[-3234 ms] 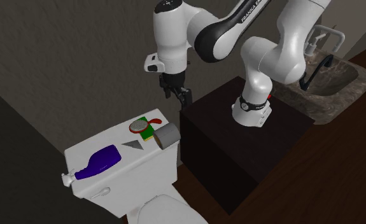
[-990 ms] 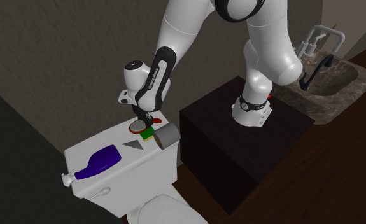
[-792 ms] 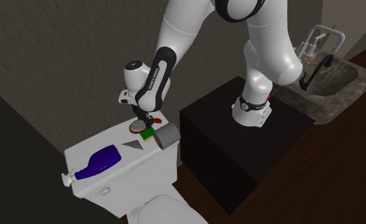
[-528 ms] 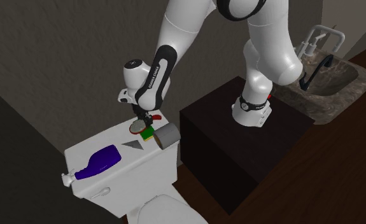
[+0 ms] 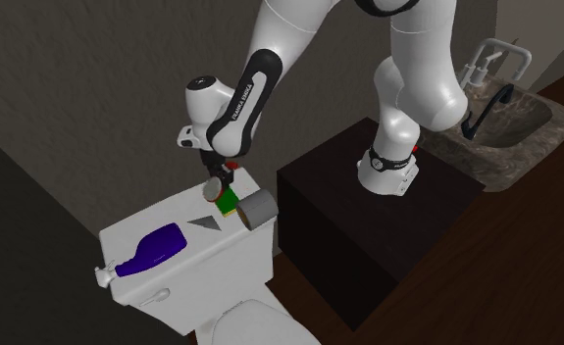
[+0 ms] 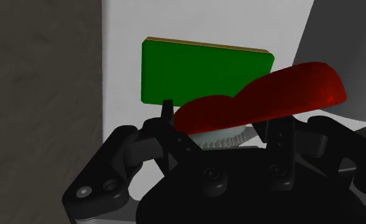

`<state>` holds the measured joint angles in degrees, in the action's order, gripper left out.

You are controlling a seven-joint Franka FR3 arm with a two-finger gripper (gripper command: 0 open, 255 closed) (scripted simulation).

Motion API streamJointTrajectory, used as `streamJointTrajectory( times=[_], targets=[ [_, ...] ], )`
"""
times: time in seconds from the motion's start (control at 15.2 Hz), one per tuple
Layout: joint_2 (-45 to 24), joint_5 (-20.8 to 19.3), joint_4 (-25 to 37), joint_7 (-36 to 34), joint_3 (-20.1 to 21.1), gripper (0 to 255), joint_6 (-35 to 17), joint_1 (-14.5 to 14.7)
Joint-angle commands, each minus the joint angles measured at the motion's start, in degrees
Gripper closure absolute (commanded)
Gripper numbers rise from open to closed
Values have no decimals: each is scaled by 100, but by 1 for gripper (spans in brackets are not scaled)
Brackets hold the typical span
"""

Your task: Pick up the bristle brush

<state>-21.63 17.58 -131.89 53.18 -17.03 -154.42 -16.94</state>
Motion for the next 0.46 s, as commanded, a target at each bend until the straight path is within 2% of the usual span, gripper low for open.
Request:
streamJointTrajectory(
  times=[0.0, 0.4],
  targets=[
    [162, -112, -35, -85, -84, 255, 122, 65],
    [464, -342, -62, -256, -230, 255, 380, 170]
  ],
)
